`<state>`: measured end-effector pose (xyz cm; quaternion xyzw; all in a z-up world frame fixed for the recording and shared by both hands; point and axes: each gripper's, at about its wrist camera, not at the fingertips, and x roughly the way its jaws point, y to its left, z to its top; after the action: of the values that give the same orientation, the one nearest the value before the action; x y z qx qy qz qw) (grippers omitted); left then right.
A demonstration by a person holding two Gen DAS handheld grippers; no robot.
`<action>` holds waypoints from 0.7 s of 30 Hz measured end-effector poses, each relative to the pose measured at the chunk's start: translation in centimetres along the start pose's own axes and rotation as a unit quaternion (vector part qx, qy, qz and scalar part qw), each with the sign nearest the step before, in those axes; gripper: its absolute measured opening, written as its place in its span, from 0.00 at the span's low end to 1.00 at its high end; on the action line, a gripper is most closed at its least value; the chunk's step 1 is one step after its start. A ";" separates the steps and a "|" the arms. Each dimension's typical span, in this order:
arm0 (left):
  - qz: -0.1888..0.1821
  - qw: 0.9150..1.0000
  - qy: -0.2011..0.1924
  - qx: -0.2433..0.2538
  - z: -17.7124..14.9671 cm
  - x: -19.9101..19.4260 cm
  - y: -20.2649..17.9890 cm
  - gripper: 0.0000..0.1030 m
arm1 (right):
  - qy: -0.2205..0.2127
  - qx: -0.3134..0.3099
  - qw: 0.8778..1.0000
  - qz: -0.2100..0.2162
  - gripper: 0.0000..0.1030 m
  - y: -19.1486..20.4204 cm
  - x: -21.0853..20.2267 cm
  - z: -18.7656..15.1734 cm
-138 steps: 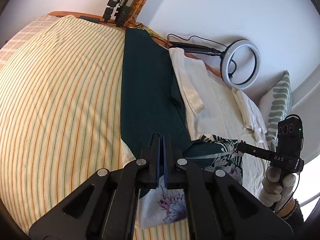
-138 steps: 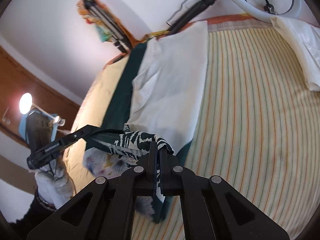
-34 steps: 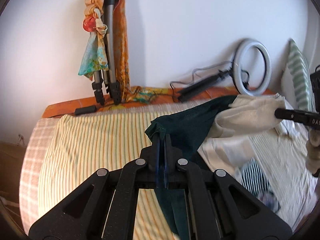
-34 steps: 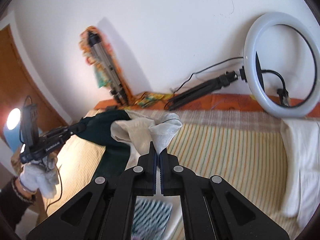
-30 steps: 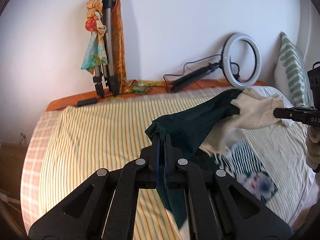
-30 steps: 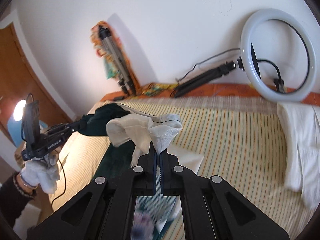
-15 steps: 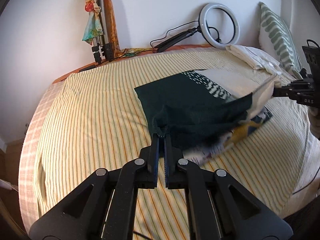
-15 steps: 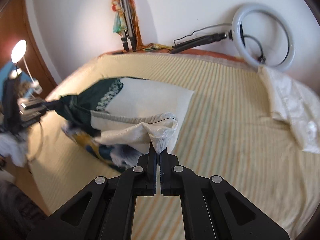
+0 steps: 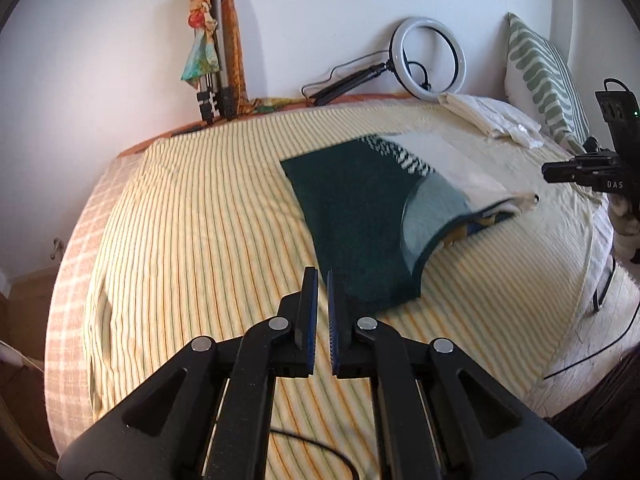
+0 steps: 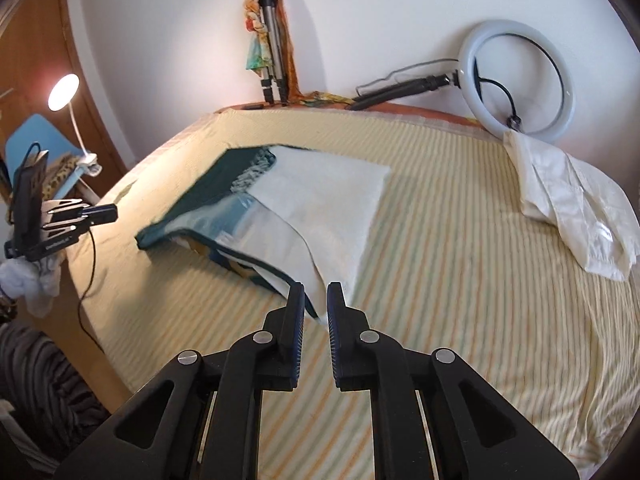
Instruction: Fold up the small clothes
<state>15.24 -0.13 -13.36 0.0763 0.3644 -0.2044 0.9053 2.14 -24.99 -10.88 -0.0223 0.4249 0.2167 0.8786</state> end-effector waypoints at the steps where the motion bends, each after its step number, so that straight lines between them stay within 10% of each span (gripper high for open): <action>1: -0.003 1.000 -0.004 -0.001 0.7 0.3 -0.2 0.02 | 0.001 0.002 1.000 0.006 0.10 0.3 0.3 0.6; 14: -0.075 0.997 0.017 -0.014 7.5 8.8 -5.4 0.02 | 0.017 0.067 0.993 0.093 0.10 0.9 11.0 10.4; 21: -0.090 0.992 0.086 -0.009 6.3 13.6 -5.7 0.02 | 0.069 0.065 0.990 0.106 0.10 1.4 17.0 8.8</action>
<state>25.62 -11.41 -18.16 0.0525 0.4478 -0.2742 0.8494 17.32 -15.65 -17.94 0.0647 0.4973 0.2785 0.8191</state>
